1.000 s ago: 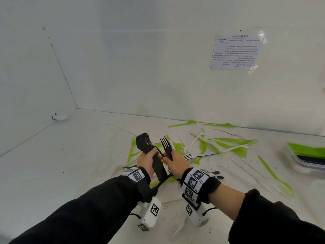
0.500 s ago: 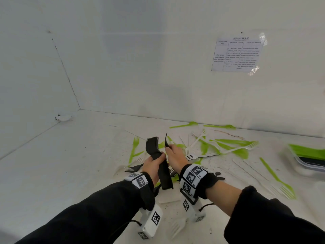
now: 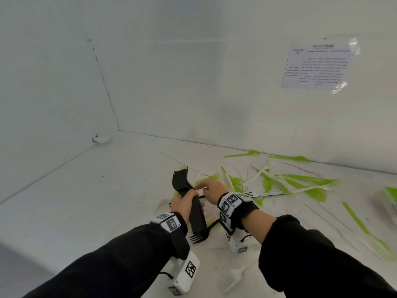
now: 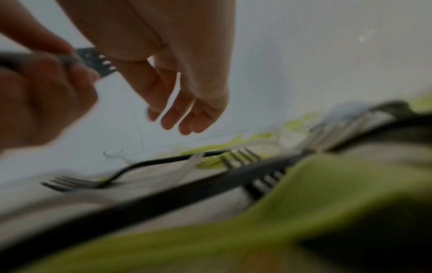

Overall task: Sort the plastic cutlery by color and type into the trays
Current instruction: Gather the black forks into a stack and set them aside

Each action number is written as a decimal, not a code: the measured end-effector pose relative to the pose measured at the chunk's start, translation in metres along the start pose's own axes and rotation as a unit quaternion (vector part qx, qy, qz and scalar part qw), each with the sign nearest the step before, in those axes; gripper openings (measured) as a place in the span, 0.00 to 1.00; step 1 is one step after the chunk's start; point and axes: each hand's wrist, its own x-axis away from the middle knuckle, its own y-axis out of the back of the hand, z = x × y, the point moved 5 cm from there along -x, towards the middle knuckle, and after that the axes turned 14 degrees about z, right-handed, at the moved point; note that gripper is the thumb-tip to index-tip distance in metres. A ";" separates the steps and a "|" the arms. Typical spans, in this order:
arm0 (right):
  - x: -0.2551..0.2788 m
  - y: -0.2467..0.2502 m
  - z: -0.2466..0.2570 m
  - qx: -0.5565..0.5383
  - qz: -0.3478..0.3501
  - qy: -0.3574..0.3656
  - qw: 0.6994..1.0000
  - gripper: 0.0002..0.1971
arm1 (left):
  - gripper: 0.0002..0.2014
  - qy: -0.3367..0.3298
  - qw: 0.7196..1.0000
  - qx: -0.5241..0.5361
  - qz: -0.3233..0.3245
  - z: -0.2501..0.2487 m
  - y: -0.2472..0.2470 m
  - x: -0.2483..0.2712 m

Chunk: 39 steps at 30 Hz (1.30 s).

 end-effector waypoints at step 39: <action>0.027 0.012 -0.048 0.194 0.156 -0.054 0.967 0.16 | 0.08 0.068 0.997 0.021 0.030 0.016 -0.026 -0.001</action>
